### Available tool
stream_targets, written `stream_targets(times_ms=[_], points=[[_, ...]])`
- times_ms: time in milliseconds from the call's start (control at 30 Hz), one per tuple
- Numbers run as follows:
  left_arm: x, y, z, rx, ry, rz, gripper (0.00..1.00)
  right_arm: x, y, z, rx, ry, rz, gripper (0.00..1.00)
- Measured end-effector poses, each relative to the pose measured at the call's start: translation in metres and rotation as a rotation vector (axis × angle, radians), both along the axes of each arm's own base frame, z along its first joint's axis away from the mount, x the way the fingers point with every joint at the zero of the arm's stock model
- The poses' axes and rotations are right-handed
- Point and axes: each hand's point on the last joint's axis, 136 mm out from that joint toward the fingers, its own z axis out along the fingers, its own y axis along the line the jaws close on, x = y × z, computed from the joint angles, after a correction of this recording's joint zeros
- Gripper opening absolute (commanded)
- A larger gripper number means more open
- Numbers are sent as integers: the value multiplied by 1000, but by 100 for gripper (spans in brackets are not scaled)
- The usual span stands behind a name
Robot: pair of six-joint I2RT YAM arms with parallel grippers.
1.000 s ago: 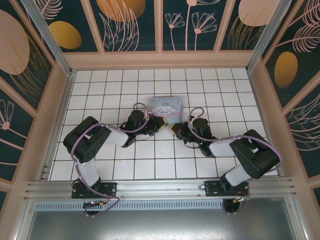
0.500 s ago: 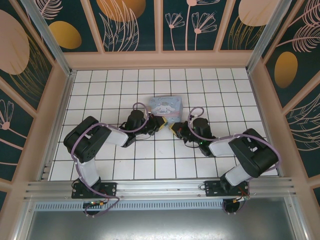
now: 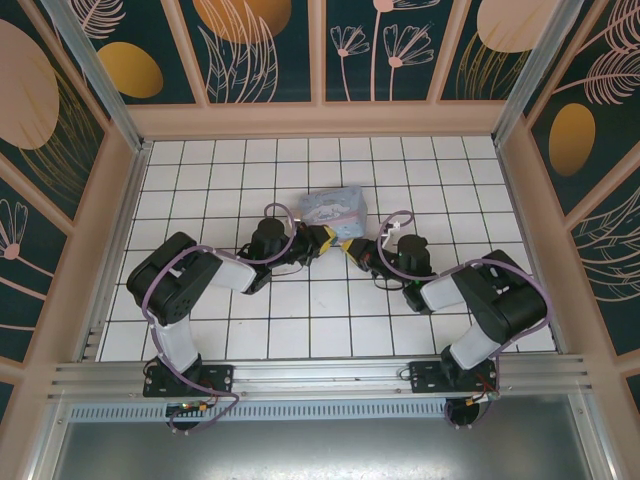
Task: Unlock a padlock with a key
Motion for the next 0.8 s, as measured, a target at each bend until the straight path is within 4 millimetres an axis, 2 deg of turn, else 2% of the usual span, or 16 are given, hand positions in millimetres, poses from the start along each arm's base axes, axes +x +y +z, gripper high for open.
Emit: stream_targets(times_ms=[200, 800], points=[[1, 0, 2, -10, 0, 5, 0, 1, 2, 3, -4, -22, 20, 0], [10, 8, 2, -9, -1, 40, 0, 16, 18, 4, 166, 132, 4, 0]])
